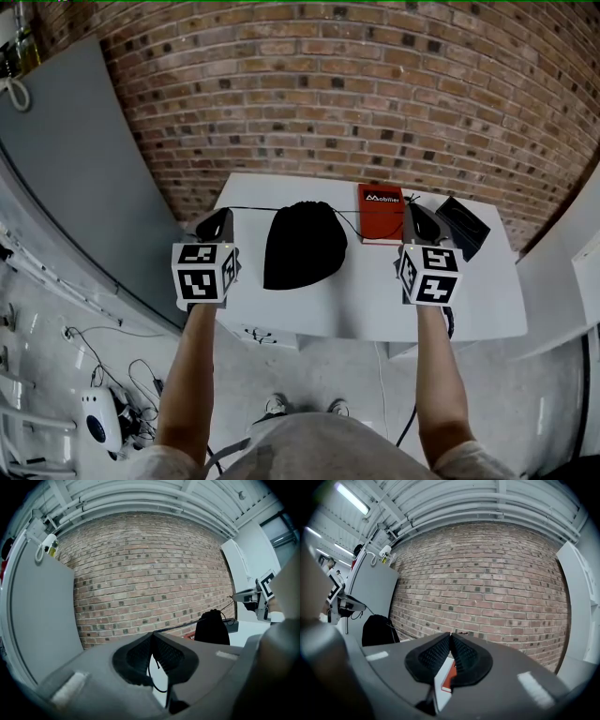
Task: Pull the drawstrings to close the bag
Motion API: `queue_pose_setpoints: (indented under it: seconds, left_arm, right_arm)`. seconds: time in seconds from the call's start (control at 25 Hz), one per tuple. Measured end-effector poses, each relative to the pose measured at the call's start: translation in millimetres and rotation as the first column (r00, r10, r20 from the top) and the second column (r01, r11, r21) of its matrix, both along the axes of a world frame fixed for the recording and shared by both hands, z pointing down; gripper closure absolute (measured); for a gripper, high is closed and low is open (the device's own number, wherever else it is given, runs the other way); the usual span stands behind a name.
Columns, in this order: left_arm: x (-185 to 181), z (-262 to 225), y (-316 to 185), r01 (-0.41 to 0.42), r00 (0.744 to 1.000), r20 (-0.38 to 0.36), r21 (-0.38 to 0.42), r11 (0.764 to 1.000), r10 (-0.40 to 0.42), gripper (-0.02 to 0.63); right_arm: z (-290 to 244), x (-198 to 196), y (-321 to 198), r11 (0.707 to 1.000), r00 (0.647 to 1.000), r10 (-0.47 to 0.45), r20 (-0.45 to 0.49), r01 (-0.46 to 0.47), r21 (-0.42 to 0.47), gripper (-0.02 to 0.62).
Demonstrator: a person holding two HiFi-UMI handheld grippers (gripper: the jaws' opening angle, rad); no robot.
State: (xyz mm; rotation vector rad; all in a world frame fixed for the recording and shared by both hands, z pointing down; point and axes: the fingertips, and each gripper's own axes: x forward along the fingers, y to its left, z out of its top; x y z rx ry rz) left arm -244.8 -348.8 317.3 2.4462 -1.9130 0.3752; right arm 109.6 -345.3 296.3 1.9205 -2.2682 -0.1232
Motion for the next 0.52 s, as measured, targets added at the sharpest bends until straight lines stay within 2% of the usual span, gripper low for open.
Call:
queue_pose_setpoints:
  seconds: [0.52]
  left_arm:
    - [1.6,0.5,-4.2,-0.001,1.0,0.002,-0.004,1.0,0.001,0.598]
  right_arm:
    - [-2.0,1.9,-4.2,1.0,1.0,0.004,0.005,-0.004,0.005,0.581]
